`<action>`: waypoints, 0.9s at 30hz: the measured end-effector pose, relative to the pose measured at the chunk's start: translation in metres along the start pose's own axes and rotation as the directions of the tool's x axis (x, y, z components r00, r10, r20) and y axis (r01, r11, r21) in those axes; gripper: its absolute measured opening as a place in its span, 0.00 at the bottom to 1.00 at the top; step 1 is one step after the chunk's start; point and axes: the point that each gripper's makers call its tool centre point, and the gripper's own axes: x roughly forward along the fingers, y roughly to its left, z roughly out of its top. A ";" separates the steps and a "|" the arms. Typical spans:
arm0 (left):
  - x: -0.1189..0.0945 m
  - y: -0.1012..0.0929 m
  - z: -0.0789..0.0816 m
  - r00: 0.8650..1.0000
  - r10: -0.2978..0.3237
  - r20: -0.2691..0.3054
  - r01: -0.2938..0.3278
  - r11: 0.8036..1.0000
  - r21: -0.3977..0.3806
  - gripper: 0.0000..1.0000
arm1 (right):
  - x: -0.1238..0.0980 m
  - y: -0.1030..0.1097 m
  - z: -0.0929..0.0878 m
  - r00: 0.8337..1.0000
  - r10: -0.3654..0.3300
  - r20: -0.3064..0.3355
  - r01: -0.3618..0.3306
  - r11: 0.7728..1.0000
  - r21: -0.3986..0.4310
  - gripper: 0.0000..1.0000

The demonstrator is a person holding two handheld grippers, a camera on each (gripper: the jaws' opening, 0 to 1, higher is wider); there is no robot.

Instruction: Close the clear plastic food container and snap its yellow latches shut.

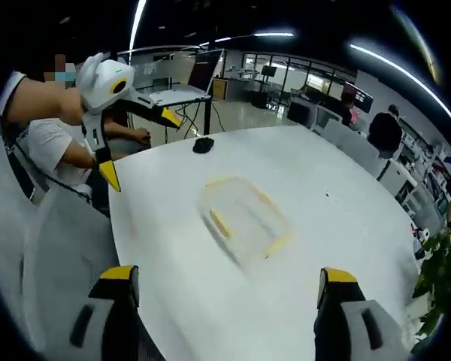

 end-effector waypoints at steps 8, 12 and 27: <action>-0.021 -0.031 -0.018 1.000 0.012 -0.003 -0.012 1.000 -0.022 0.99 | -0.031 0.012 -0.023 0.999 -0.033 0.033 0.031 0.998 0.063 0.99; -0.033 -0.036 -0.025 0.999 0.034 0.019 -0.032 0.996 -0.084 0.99 | -0.045 0.019 -0.039 0.999 -0.043 0.021 0.041 0.996 0.076 0.99; -0.070 -0.046 -0.057 0.996 0.090 -0.008 -0.090 0.981 -0.174 0.99 | -0.083 0.039 -0.069 0.997 -0.076 0.019 0.072 0.984 0.160 0.99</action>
